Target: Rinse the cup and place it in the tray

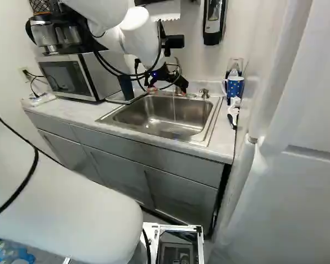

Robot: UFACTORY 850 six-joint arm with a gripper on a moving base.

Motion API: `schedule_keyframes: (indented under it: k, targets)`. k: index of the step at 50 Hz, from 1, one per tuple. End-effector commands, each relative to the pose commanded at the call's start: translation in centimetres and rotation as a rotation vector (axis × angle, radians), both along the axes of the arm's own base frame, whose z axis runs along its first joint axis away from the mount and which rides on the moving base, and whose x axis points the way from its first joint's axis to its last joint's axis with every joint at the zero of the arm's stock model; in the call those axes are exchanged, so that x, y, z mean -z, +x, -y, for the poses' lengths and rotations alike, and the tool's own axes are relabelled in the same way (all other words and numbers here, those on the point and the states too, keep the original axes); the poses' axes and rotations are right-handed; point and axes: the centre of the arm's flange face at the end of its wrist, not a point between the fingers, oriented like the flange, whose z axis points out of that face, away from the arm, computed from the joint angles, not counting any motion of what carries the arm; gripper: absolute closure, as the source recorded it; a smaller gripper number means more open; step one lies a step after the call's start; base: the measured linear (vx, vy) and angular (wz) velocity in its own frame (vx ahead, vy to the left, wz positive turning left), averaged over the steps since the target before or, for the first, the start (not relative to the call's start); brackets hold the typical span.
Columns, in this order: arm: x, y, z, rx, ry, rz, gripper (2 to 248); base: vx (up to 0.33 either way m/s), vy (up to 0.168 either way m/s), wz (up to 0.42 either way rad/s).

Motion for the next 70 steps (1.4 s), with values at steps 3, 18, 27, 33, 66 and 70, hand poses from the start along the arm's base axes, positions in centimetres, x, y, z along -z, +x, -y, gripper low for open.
schedule_keyframes:
  k: [3,18,27,33,66,70]
  targets:
    - [-0.3,-0.1,0.0,0.000,-0.001,0.006,3,0.000,0.000,0.000]
    - [-2.0,0.5,0.3,0.003,-0.009,0.037,3,0.000,0.000,0.000]
    - [-3.2,1.9,0.7,0.005,-0.013,0.053,3,0.000,0.000,0.000]
    - [-3.6,3.1,0.9,0.003,-0.014,0.057,3,0.000,0.000,0.000]
    - [-4.0,10.3,1.4,-0.017,-0.021,0.088,3,0.000,0.000,0.000]
    - [-4.1,11.2,1.5,-0.019,-0.025,0.102,3,0.000,0.000,0.000]
